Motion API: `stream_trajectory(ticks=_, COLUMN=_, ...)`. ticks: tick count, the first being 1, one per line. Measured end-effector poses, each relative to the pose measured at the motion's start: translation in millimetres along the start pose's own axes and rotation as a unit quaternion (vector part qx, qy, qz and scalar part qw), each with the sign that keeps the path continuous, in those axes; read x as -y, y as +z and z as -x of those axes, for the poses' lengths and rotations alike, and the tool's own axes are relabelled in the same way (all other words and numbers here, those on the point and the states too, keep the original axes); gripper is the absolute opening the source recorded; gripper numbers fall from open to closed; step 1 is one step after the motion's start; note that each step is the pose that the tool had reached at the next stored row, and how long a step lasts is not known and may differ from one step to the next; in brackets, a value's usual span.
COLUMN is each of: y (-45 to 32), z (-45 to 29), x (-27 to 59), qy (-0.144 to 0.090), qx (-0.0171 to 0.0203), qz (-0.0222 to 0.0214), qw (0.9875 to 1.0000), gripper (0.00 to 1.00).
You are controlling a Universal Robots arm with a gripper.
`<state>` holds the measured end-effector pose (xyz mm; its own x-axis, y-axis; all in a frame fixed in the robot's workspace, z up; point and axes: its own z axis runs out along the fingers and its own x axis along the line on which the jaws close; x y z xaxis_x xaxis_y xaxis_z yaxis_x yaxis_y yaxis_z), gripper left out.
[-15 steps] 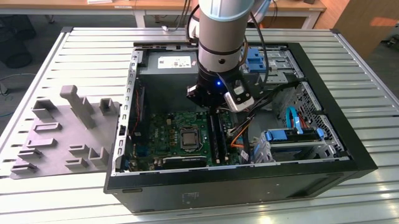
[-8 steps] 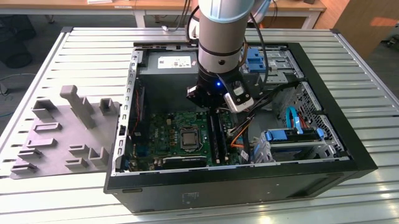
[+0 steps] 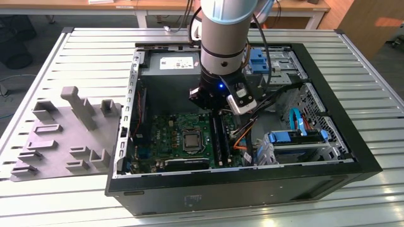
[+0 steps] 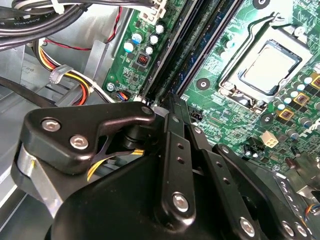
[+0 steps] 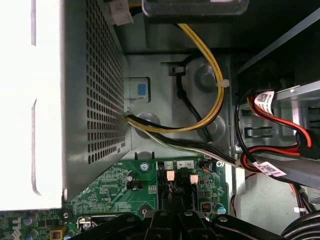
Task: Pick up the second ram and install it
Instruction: 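Press down the second ram until it locks into place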
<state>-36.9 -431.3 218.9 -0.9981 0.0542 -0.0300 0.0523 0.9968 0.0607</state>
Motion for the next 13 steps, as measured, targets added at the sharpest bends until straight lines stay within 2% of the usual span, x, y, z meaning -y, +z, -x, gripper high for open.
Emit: stream_trajectory(ticks=13, y=1.8, z=-0.1, x=0.1, qy=0.000, qx=0.0001, qz=0.0000, qw=1.0000, gripper=0.11)
